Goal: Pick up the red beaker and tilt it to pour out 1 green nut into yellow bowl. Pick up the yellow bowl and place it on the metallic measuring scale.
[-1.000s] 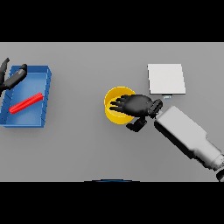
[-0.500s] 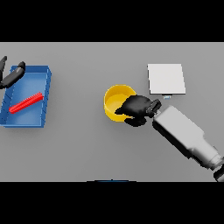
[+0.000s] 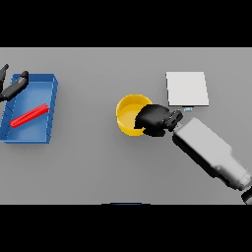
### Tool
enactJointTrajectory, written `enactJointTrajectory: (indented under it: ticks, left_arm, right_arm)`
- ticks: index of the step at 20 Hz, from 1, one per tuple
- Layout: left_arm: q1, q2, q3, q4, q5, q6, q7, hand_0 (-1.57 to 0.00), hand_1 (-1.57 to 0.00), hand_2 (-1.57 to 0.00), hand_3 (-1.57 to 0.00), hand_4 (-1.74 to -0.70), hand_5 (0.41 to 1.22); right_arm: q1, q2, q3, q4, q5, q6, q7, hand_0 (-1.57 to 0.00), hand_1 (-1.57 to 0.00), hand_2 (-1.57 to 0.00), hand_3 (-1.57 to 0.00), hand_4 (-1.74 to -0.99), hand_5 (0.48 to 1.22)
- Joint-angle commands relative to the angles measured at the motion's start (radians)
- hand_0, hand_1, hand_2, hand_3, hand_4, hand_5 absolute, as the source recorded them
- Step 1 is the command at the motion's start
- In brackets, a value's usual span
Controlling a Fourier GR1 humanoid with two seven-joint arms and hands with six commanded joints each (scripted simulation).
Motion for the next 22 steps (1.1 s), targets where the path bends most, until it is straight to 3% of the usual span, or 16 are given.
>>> enactJointTrajectory:
  ticks: [1, 4, 9, 11, 12, 17, 22]
  left_arm:
    - [-0.002, -0.008, -0.003, 0.009, -0.002, -0.001, 0.003, 0.0, 0.0, 0.0, 0.0, -0.72, 0.693]
    - [0.003, -0.009, 0.002, 0.009, 0.004, 0.005, 0.004, 0.0, 0.0, 0.0, 0.0, -0.72, 0.696]
    - [-0.002, -0.011, -0.004, 0.008, -0.003, 0.002, 0.006, 0.0, 0.0, 0.0, 0.0, -0.72, 0.692]
    - [0.0, 0.0, -0.005, -0.004, -0.003, -0.005, 0.005, 0.0, 0.0, 0.0, 0.0, -0.72, 0.686]
    - [0.004, 0.007, -0.002, -0.008, -0.002, -0.002, 0.004, 0.0, 0.0, 0.0, 0.0, -0.71, 0.686]
    - [-0.003, 0.001, -0.003, -0.012, -0.003, 0.011, 0.022, 0.0, 0.0, 0.0, 0.0, -0.72, 0.694]
    - [0.004, 0.004, 0.001, -0.021, 0.003, 0.015, 0.022, 0.0, 0.0, 0.0, 0.0, -0.73, 0.719]
  right_arm:
    - [0.01, -0.007, -0.003, -0.011, -0.006, 0.003, 0.0, -1.51, -1.51, -1.31, -1.29, -1.72, 1.206]
    - [0.01, -0.021, -0.028, -0.029, -0.026, 0.015, 0.004, -1.54, -1.54, -1.33, -1.34, -1.73, 1.213]
    - [0.001, -0.072, -0.096, -0.132, -0.078, 0.089, 0.046, -1.56, -1.56, -1.43, -1.23, -1.737, 1.218]
    - [-0.004, -0.103, -0.125, -0.154, -0.081, 0.085, 0.048, -1.56, -1.56, -1.43, -1.19, -1.739, 1.219]
    - [-0.002, -0.111, -0.138, -0.161, -0.076, 0.076, 0.079, -1.57, -1.57, -1.46, -1.18, -1.739, 1.22]
    - [0.027, -0.123, -0.161, -0.219, -0.071, 0.075, 0.118, -1.56, -1.57, -1.53, -1.16, -1.74, 1.22]
    - [-0.01, -0.147, -0.212, -0.128, -0.057, 0.006, 0.12, -1.57, -1.57, -1.54, -1.15, -1.741, 1.221]
